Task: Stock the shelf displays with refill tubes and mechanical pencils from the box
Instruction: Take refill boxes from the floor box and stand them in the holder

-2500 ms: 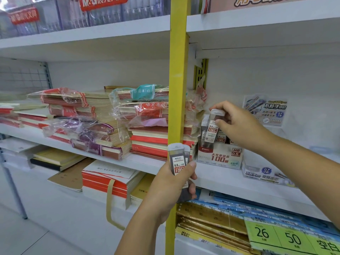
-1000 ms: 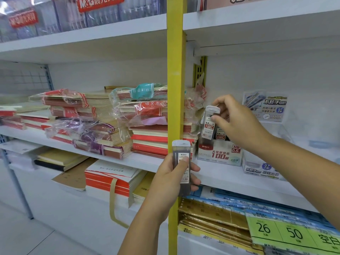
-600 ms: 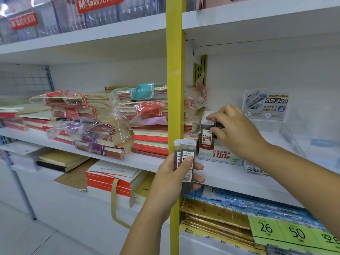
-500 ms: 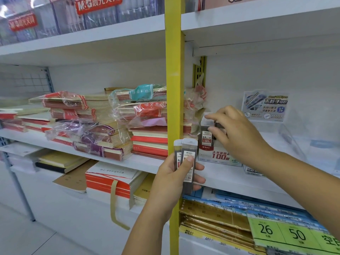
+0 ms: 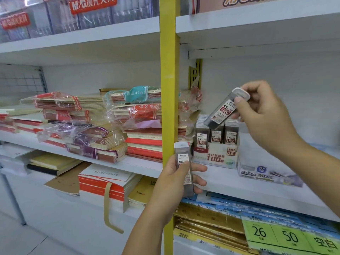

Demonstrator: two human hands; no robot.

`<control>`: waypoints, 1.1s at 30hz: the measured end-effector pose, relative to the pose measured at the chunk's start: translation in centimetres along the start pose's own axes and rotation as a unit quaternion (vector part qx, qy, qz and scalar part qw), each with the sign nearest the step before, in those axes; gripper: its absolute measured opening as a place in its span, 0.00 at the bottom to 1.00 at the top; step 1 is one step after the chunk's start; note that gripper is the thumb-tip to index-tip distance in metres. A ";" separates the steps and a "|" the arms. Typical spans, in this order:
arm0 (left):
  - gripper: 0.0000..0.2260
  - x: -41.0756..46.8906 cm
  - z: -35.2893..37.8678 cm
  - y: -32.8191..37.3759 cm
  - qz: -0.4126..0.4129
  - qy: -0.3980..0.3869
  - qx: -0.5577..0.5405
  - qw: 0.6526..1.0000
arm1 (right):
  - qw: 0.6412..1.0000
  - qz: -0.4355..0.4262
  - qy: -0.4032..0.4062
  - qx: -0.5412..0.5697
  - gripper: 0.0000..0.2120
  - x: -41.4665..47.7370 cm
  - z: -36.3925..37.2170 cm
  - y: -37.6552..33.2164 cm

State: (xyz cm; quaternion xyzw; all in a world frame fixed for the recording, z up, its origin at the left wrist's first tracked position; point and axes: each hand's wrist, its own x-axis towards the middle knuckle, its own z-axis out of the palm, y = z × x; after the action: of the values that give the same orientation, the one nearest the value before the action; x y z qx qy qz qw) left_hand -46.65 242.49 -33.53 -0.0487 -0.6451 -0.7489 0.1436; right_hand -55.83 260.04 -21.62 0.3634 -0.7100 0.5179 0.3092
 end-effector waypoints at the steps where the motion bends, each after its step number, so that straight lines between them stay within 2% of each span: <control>1: 0.09 0.0 0.0 0.0 0.005 0.001 0.005 1.000 | 0.997 -0.024 -0.019 -0.068 0.08 0.4 -0.2 0.3; 4: 0.09 0.0 0.0 0.0 0.016 0.004 0.017 1.000 | 0.968 -0.039 -0.109 -0.223 0.04 0.5 0.1 1.7; 7: 0.08 0.1 0.0 0.1 0.019 0.004 0.017 1.000 | 0.960 -0.012 -0.153 -0.234 0.08 0.1 0.9 3.0; 10: 0.08 0.1 0.0 0.1 0.019 0.006 0.019 1.000 | 0.961 0.008 -0.145 -0.236 0.09 -0.2 1.2 4.1; 13: 0.08 0.2 0.0 0.0 0.012 0.011 0.021 1.000 | 0.929 -0.057 -0.111 -0.348 0.09 -0.2 1.6 5.0; 15: 0.07 0.3 0.2 -0.1 0.005 0.017 0.026 1.000 | 0.916 -0.070 -0.089 -0.384 0.12 -0.1 1.8 5.3; 20: 0.07 0.5 1.0 -0.4 0.009 0.037 0.057 0.998 | 0.903 -0.036 -0.104 -0.415 0.17 -0.3 1.6 5.6; 22: 0.07 0.6 1.3 -0.3 0.018 0.030 0.059 0.998 | 0.916 -0.055 -0.082 -0.390 0.17 -1.1 1.5 5.1; 24: 0.08 0.7 1.7 -0.2 0.033 0.020 0.057 0.998 | 0.951 -0.064 -0.077 -0.293 0.17 -2.1 1.5 3.7; 26: 0.09 1.0 2.1 -0.1 0.050 0.011 0.057 0.997 | 0.975 -0.049 -0.114 -0.183 0.17 -3.1 1.8 2.1; 29: 0.08 1.5 3.0 -0.2 0.063 0.006 0.051 0.997 | 0.975 0.028 -0.205 -0.084 0.12 -3.8 2.2 1.1; 30: 0.07 1.6 3.4 -0.3 0.068 0.012 0.057 0.996 | 0.973 0.054 -0.214 -0.061 0.11 -3.7 2.1 1.1; 31: 0.07 1.8 3.8 -0.4 0.082 0.026 0.072 0.994 | 0.977 0.072 -0.197 -0.039 0.10 -3.5 1.9 1.1; 33: 0.13 2.3 4.3 -0.9 0.117 0.075 0.150 0.979 | 0.992 0.073 -0.099 0.002 0.08 -2.6 1.0 1.3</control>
State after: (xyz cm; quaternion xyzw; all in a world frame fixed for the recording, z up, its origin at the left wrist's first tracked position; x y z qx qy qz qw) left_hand -49.64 246.49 -33.11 -0.0455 -0.7274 -0.6234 0.2833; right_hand -55.52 259.87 -24.70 0.3609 -0.7603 0.5022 0.1986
